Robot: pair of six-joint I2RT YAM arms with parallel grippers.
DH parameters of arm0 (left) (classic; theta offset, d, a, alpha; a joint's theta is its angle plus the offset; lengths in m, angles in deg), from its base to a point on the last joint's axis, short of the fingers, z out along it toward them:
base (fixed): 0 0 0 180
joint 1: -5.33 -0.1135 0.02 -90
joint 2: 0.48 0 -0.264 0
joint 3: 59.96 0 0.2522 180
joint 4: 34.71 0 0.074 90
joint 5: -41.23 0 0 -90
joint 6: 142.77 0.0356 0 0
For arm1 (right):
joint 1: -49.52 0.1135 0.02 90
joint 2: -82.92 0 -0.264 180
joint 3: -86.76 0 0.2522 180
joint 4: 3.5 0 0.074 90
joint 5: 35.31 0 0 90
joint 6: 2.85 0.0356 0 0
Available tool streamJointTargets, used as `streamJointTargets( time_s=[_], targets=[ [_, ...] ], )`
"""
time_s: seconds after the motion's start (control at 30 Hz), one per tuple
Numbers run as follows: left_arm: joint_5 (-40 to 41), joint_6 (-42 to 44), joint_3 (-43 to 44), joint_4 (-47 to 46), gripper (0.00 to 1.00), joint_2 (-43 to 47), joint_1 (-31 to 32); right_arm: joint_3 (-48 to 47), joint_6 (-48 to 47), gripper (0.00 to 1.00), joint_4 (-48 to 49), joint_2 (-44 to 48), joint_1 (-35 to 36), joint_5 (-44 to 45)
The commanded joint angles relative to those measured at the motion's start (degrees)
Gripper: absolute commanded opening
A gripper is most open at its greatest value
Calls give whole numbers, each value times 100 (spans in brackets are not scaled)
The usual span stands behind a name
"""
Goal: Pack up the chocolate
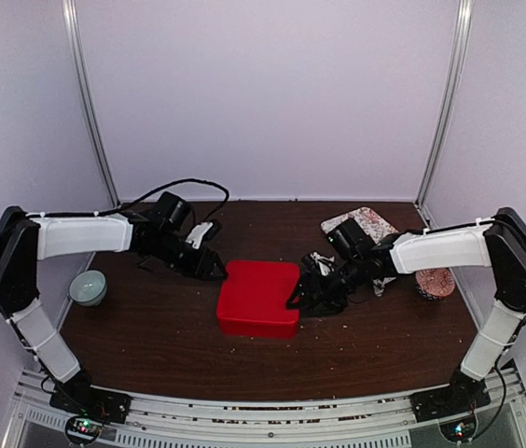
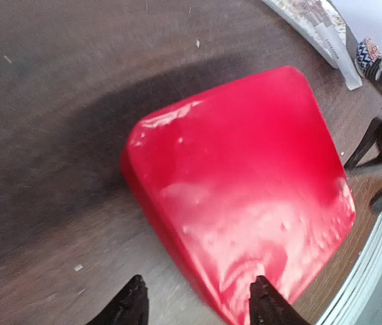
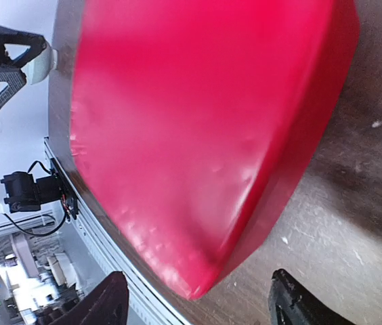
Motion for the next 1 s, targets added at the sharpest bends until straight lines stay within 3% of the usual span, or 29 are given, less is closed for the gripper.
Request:
streamJointTargets(
  time_s=[0.0,0.17,0.33,0.53,0.73,0.97],
  targets=[
    [840,689,20,754,49,1220,32,-370,-915,71,-1137,868,21,848],
    [1173,827,-134,1139,32,1588,560,-706,-947,56,-1436,989,332,924],
    [1005,548,-201,850,21,1366,1017,-757,-622,34,-1209,814,626,889],
    [781,260,-187,263,12,711,1480,-475,-241,27,-522,341,759,695],
    [1057,132,-599,146,5,143,1537,-75,113,17,-220,-284,750,723],
    [1375,346,-253,509,3,539,1509,-431,-85,11,-706,49,632,830]
  ],
)
